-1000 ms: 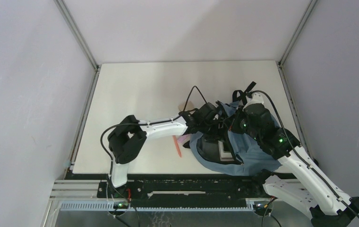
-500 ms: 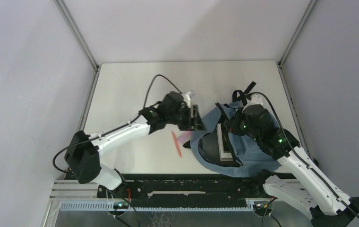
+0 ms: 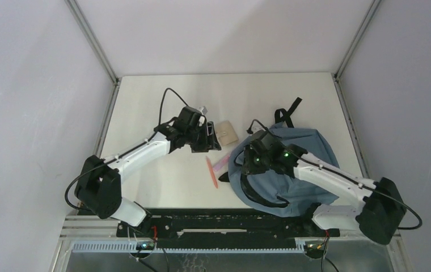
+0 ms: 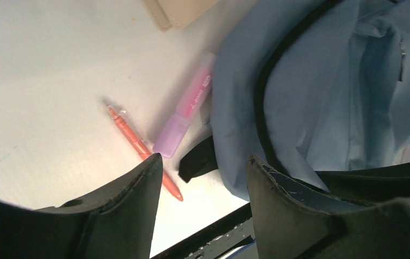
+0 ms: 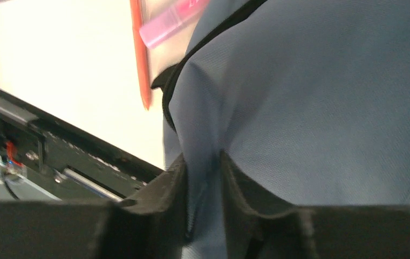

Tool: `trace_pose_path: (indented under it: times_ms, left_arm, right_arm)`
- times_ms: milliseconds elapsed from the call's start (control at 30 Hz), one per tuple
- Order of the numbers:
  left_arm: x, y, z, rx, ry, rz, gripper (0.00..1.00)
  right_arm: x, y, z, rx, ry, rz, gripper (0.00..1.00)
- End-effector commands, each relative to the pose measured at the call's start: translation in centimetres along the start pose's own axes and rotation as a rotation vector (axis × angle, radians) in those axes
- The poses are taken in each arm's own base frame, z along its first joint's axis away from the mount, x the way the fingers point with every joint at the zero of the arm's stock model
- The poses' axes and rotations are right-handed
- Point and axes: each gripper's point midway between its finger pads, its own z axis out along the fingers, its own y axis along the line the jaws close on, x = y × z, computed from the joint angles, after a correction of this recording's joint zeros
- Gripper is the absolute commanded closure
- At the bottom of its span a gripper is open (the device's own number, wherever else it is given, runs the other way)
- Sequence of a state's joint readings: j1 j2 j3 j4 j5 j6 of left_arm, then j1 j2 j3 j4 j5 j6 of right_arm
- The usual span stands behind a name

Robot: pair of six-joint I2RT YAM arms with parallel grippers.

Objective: Pack the student bag
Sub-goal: Place the book in the student bag, then pick up the stationery from the center of the board.

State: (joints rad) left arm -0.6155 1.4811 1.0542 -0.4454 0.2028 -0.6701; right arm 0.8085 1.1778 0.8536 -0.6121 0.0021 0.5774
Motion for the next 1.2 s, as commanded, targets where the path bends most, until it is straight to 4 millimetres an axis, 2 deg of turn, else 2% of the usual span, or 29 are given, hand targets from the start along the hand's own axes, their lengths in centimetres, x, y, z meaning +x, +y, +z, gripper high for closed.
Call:
trace_pose_path:
  times_ms: [0, 67, 233, 333, 500, 667, 767, 833, 1033, 1167]
  left_arm:
    - [-0.6, 2.2, -0.3, -0.092, -0.016, 0.033, 0.38]
    - [-1.2, 2.7, -0.7, -0.115, -0.03, 0.032, 0.38]
    - [-1.7, 2.3, -1.0, -0.096, -0.035, 0.015, 0.39]
    - [-1.7, 1.9, -1.0, -0.079, -0.033, 0.013, 0.39]
    - [-2.0, 0.2, -1.4, -0.003, -0.043, 0.005, 0.39]
    - [-2.1, 0.4, -1.0, -0.041, -0.043, 0.029, 0.39]
    - [-1.7, 0.4, -0.7, -0.072, -0.03, 0.052, 0.39]
    - [-1.4, 0.4, -0.5, -0.105, -0.028, 0.075, 0.38]
    - [-0.9, 0.0, -0.4, -0.212, -0.047, 0.167, 0.34]
    - [-0.3, -0.7, 0.4, -0.238, -0.018, 0.288, 0.35]
  right_arm:
    - [1.1, 1.6, 1.2, -0.073, 0.065, -0.068, 0.57]
    - [1.9, 1.0, 1.7, -0.048, 0.106, -0.083, 0.52]
    - [3.3, -0.2, 2.5, 0.002, 0.176, -0.126, 0.39]
    - [3.4, 0.3, 1.9, -0.022, 0.194, -0.148, 0.36]
    - [0.4, 1.4, -1.8, -0.033, 0.1, -0.194, 0.31]
    - [-3.4, 2.2, -6.5, -0.066, -0.09, -0.177, 0.25]
    - [-4.9, 2.1, -8.5, -0.104, -0.181, -0.115, 0.23]
    - [-5.6, 1.4, -9.3, -0.099, -0.229, -0.073, 0.23]
    - [-7.1, -3.6, -10.4, 0.055, -0.346, 0.086, 0.23]
    - [-7.3, -4.3, -10.9, 0.026, -0.373, 0.14, 0.23]
